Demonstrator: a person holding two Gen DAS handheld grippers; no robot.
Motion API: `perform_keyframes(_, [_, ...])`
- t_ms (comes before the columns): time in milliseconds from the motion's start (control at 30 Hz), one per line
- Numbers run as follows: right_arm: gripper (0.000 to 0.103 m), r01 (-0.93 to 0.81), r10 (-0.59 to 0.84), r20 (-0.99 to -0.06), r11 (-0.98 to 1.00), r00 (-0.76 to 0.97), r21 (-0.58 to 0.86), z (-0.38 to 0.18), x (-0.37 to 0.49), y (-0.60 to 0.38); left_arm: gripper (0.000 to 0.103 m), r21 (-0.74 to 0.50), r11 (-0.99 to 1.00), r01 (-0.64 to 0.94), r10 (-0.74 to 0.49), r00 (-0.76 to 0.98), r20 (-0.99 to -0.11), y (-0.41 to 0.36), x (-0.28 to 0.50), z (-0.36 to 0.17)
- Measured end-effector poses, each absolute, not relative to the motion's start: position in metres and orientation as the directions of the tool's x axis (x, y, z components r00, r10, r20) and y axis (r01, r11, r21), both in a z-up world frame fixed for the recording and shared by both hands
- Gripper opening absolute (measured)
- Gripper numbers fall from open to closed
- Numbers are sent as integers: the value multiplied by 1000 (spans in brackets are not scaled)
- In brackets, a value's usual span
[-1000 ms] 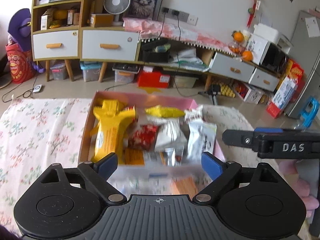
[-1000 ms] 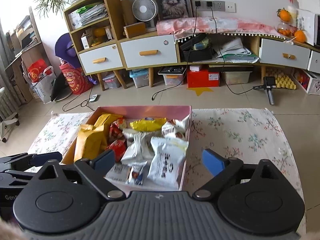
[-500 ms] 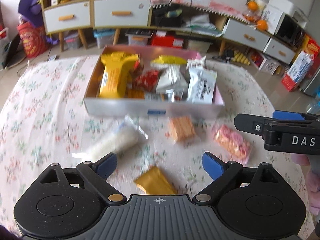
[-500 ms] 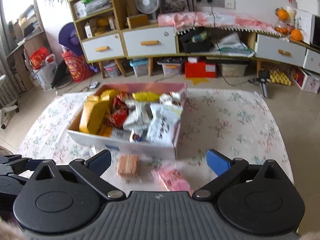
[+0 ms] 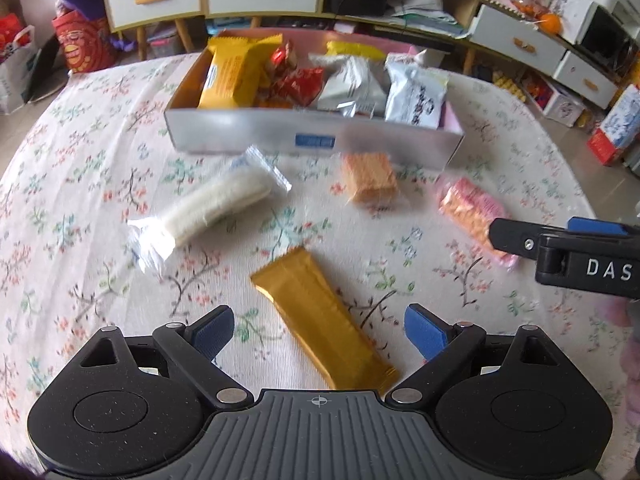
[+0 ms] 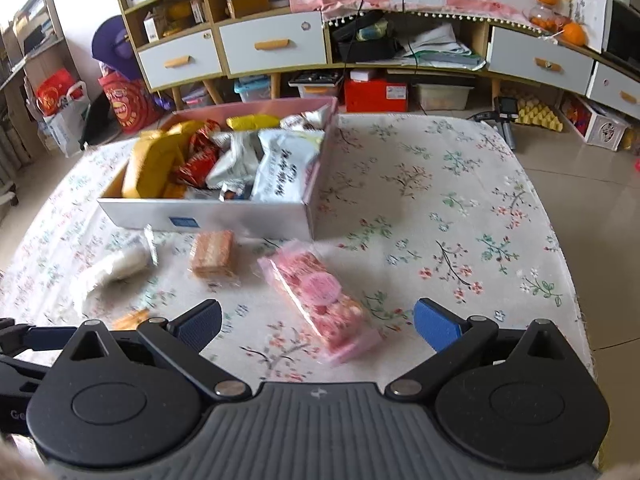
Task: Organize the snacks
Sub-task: 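Grasp the gold bar with the left tool while the right tool grasps the pink bag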
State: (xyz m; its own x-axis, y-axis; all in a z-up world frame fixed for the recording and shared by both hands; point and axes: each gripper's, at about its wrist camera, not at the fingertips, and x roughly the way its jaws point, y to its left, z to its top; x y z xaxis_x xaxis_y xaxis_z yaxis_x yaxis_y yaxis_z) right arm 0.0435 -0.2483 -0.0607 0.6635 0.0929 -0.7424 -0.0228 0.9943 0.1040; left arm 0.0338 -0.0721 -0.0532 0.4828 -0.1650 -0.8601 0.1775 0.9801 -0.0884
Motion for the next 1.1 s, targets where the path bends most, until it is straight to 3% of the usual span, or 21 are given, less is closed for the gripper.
perform_keyframes(167, [102,-61,79,-749,997,658,51,-77,45,-253,91,-64,977,205,-159,493,-856,-77,24,-64])
perform_keyframes(267, [103,-84,85,-748,996,658,38,-83,46,-256,85,-66,970,233,-178,498,-849,-73,19,-65])
perform_keyframes(533, [102,-153,90,-739,988,668,-18,-95,48,-253,56,-77,958,276,-214,513,-831,-48,15,-67])
perform_keyframes(667, [99,-191,105,-737,981,668,-34,-97,50,-247,47,-81,950,302,-238,529,-815,-36,16,-67])
perform_keyframes(833, [90,-224,120,-729,974,674,-46,-97,52,-238,39,-91,938,335,-270,540,-797,-28,17,-68])
perform_keyframes(1033, [68,-235,145,-726,972,672,-23,-93,53,-233,38,-94,916,390,-312,545,-778,-28,18,-69])
perform_keyframes(1100, [55,-241,155,-726,970,670,-16,-92,52,-233,38,-106,911,399,-329,548,-769,-27,19,-69])
